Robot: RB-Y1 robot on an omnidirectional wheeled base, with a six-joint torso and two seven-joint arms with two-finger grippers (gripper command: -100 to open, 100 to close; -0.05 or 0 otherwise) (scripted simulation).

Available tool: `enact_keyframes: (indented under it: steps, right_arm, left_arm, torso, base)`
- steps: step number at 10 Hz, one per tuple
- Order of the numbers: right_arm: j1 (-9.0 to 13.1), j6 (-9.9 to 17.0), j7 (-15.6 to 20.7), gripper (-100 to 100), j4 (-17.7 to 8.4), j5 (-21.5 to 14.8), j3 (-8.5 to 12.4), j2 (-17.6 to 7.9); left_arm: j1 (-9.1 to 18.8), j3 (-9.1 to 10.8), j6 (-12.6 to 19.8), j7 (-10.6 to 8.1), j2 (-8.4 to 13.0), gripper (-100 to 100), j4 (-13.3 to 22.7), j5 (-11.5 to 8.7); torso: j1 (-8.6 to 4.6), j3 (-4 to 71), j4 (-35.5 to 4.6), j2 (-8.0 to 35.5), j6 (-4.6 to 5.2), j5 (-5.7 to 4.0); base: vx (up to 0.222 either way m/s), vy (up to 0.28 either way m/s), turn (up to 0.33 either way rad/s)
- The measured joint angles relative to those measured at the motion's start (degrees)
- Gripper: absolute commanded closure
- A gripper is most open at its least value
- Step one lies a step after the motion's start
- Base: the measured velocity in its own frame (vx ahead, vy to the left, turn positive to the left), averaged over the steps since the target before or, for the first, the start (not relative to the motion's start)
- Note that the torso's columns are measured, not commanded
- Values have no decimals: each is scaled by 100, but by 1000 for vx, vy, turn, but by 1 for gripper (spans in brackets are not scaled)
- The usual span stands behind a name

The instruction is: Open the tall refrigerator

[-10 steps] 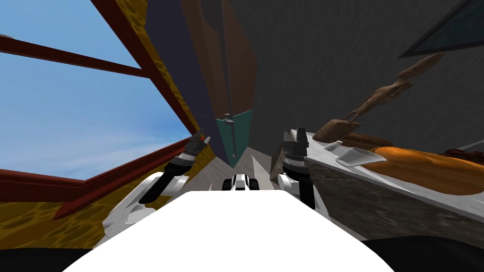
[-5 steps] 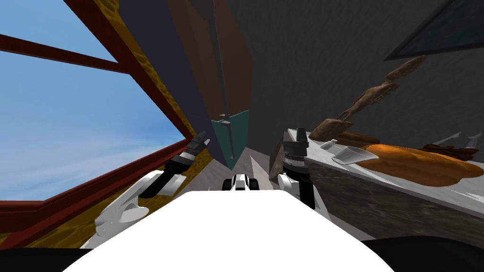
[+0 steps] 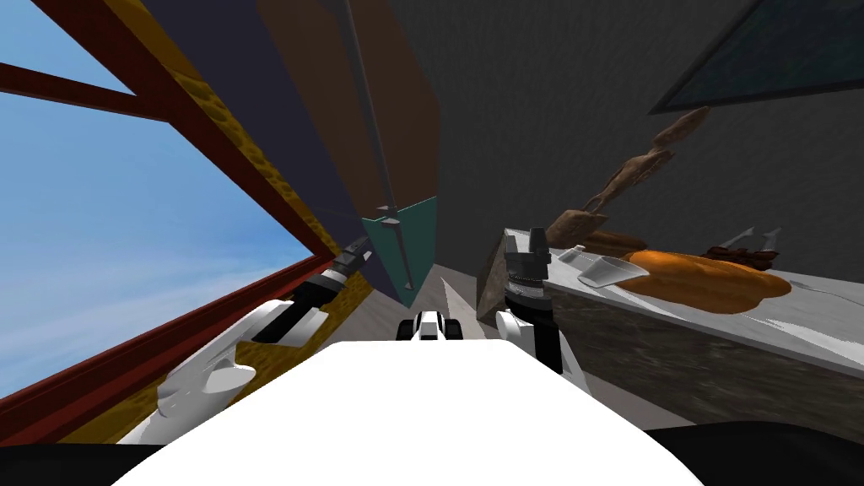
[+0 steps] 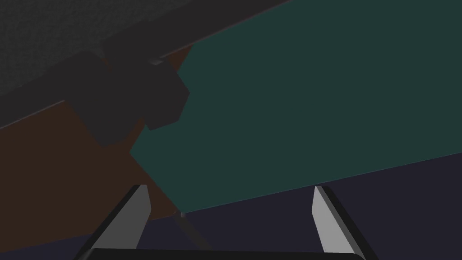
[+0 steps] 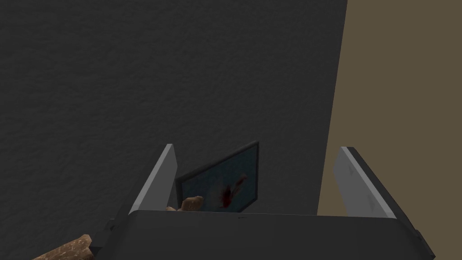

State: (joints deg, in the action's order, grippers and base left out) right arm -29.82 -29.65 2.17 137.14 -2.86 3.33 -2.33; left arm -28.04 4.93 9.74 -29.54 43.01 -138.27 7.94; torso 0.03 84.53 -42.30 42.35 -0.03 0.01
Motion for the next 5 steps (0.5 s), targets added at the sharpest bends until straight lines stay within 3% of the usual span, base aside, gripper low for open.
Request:
enact_keyframes:
  steps: [5]
  right_arm:
    - [0, 0, 0, 0, 0, 0, 0, 0]
  left_arm:
    - [-31, 101, 749, -256, 461, -100, -129, 129]
  torso:
    - [-5, 5, 2, -8, 3, -1]
  base:
    - [43, -27, -129]
